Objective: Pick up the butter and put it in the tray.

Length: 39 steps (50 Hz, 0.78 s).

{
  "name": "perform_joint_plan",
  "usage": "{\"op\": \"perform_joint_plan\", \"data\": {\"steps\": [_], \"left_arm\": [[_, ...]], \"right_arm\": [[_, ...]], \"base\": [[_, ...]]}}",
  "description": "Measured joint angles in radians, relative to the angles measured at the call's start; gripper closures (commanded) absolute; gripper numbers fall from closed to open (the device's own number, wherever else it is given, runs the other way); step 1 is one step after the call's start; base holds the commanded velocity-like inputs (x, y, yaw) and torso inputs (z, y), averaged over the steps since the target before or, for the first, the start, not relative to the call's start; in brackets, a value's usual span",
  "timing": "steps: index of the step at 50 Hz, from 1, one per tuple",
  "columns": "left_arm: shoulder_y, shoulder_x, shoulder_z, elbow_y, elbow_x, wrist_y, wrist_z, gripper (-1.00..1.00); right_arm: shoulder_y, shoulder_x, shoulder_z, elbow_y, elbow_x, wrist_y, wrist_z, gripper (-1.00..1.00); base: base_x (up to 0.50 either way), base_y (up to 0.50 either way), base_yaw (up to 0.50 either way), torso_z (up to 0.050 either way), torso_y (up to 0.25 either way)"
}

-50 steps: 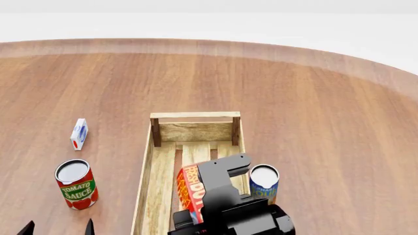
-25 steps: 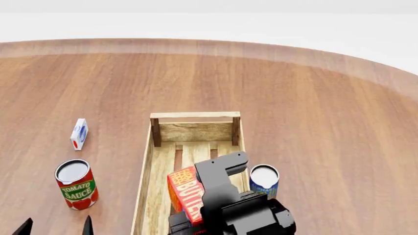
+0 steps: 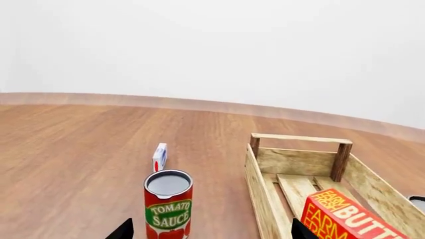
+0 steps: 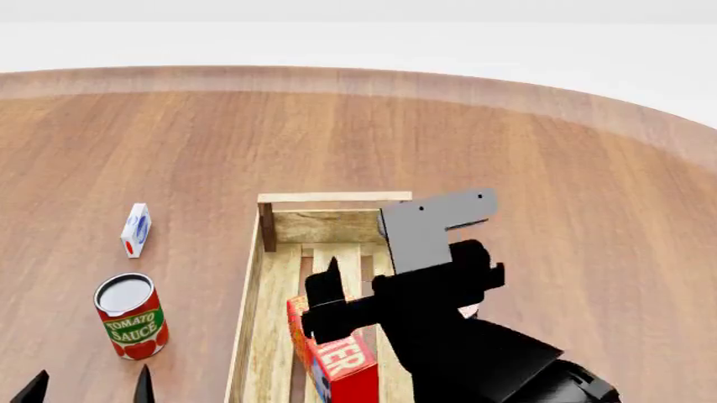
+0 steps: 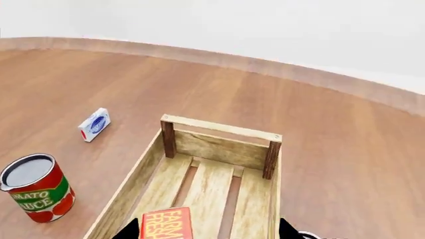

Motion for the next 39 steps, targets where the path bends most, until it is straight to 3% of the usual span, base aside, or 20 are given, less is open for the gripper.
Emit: {"op": "perform_joint_plan", "data": {"steps": [9,18,39], "left_arm": [[0.026,-0.008,-0.002,0.016,0.018,0.053,0.003,-1.0],[0.05,-0.016,-0.004,0.036,0.043,0.092,-0.005,-1.0],[0.068,-0.029,-0.001,0.073,0.067,0.117,-0.02,-1.0]], "right_arm": [[-0.261,0.17,0.064,-0.242,-0.291,-0.395,0.22,-1.0],[-0.467,0.257,0.105,-0.341,-0.561,-0.642,0.411,-1.0],[-0.659,0.318,0.148,-0.407,-0.871,-0.787,0.625,-1.0]], "base": [[0.0,0.0,0.0,0.0,0.0],[0.0,0.0,0.0,0.0,0.0],[0.0,0.0,0.0,0.0,0.0]]}}
